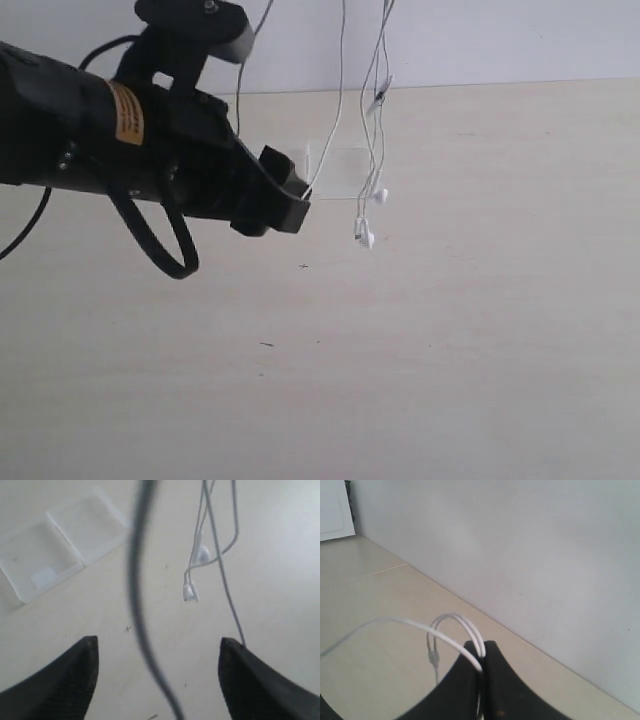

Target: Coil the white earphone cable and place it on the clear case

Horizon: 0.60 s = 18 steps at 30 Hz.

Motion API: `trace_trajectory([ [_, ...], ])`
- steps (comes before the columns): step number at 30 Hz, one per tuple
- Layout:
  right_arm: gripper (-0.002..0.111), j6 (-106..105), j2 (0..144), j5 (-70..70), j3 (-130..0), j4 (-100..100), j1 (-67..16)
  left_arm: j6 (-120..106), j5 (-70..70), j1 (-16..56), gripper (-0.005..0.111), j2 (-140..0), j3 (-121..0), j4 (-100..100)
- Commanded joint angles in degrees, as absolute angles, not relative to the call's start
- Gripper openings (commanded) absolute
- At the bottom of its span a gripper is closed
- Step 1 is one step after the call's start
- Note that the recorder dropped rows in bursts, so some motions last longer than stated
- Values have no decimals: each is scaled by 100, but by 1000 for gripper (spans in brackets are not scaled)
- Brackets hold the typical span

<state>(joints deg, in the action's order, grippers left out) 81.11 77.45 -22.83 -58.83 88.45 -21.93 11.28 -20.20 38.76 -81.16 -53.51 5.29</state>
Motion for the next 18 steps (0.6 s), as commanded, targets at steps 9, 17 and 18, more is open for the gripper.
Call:
trace_trajectory([
  [9, 0, 8277, 7689, -2363, -5929, 8978, -2181, 1266, -1326, 3891, 66, -7615, -5315, 467],
  [17, 0, 8423, 7689, -2597, -5929, 9390, -2181, 804, -886, 3891, 66, -7349, -4784, 597],
  [18, 0, 8423, 7689, -2679, -5929, 9479, -2181, 616, -836, 3891, 66, -7237, -4726, 606],
])
